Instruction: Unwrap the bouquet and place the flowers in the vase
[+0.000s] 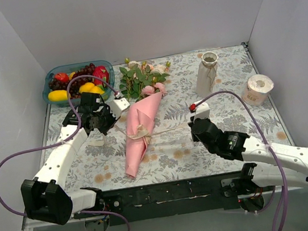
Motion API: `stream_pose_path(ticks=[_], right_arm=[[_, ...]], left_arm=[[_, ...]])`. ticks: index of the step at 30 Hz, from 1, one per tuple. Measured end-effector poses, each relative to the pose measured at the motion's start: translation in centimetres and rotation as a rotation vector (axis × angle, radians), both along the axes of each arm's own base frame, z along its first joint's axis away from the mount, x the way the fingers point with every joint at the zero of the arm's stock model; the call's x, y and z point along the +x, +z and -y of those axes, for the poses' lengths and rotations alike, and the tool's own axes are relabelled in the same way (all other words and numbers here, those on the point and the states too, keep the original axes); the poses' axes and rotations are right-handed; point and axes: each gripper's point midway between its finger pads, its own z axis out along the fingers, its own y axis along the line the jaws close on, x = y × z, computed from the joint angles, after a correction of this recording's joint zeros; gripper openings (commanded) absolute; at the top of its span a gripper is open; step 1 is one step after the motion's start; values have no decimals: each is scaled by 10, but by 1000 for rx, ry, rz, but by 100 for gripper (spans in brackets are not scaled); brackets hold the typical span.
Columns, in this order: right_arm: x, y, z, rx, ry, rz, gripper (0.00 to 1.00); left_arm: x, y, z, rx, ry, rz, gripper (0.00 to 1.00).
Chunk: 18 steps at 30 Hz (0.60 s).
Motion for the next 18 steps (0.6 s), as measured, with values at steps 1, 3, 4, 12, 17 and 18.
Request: stream_pose_path(ticks=[1,3,4,12,17,18], right_arm=[[0,0,7,-6,-19,-4,1],[0,-2,19,-24,-54,-15,1],[0,-4,27,-38,-76,-24,1],[6,5,70,-75,-214,-51,1],[16,39,88,-37,-296,-18,1],[18,46,92,-30,-313,-10,1]], left_arm=[[1,0,-1,7,6,5,0],[7,0,-5,25,24,29,0],[10,1,-8,38,37,44,0],[50,21,-45,155,202,216,0],[68,42,-71,197,306,286,0],[70,46,-75,200,320,297,0]])
